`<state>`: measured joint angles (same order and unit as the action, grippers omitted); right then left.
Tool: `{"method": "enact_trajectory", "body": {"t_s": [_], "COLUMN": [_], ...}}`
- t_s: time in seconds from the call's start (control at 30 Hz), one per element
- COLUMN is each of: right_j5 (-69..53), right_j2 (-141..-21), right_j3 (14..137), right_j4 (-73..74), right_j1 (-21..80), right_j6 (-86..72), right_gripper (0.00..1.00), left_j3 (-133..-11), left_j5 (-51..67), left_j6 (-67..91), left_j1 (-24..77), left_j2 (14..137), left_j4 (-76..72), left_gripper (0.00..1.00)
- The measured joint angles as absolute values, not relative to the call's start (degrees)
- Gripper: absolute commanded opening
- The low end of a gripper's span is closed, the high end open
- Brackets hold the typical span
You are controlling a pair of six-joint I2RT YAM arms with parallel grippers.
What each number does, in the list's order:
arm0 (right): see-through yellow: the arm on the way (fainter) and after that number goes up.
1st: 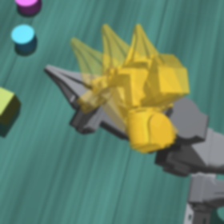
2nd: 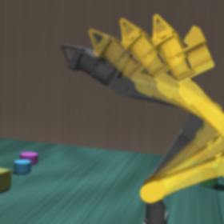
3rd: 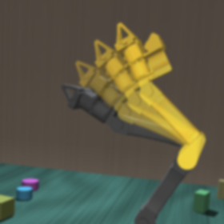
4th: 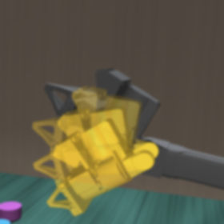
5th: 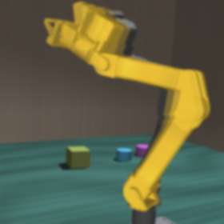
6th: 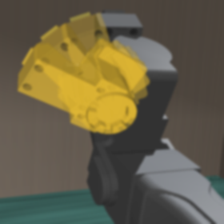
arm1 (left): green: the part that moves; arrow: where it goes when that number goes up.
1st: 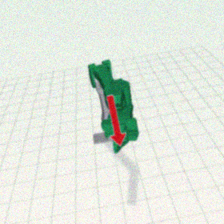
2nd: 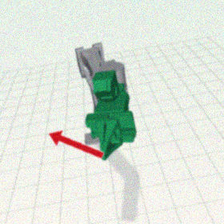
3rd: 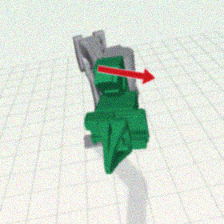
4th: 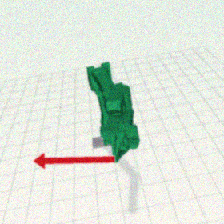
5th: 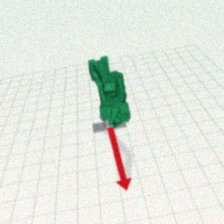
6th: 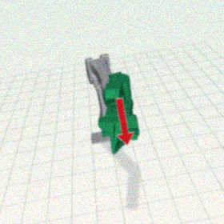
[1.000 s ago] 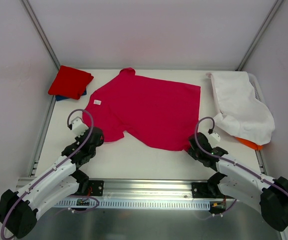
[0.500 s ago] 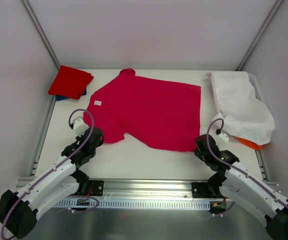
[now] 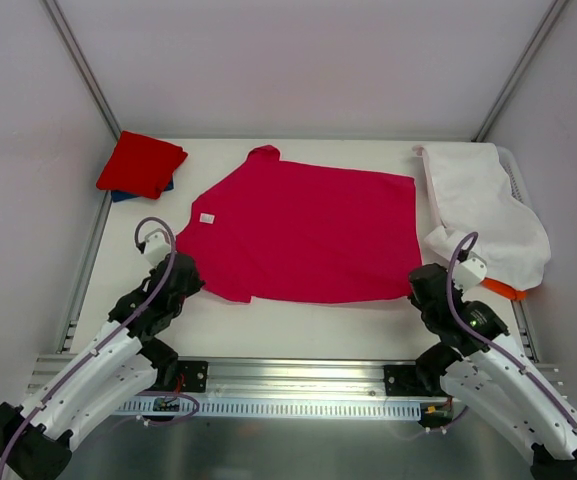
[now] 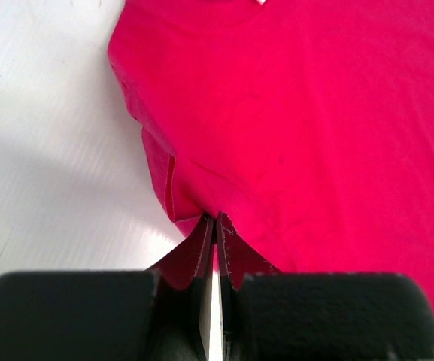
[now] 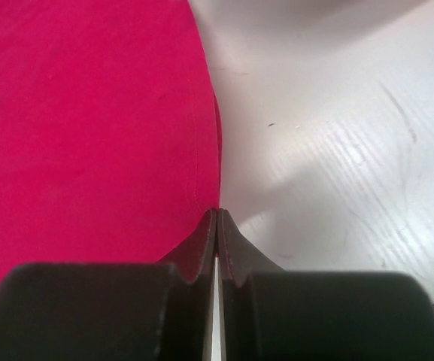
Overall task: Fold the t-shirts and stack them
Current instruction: Flatten the tshirt out, then fold the tshirt
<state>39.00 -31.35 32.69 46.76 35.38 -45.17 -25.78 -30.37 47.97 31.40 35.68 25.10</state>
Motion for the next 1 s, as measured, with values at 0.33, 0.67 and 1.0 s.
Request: {"method": "enact_trajectory", "body": {"t_s": [0.33, 0.67, 1.0], "right_j5": [41.9, 42.2, 40.8], "right_j2": [-32.5, -44.9, -59.9], "right_j3": [36.2, 38.1, 42.5], "right_j4": [48.9, 43.4, 33.9], "right_j1": [31.7, 27.6, 19.7], "right_j6": [-41.4, -35.8, -29.7], "right_gripper": [0.0, 0.01, 0.0], "left_j3": [-33.6, -36.9, -41.0], "left_j5": [-28.9, -32.0, -27.3], "left_j6": [45.7, 45.0, 41.4], "left_j1": [31.4, 29.7, 22.7], "left_j2": [34.2, 47.4, 65.0], "left_j4": [28.4, 25.6, 15.6], "left_gripper": [0.0, 0.0, 0.0]}}
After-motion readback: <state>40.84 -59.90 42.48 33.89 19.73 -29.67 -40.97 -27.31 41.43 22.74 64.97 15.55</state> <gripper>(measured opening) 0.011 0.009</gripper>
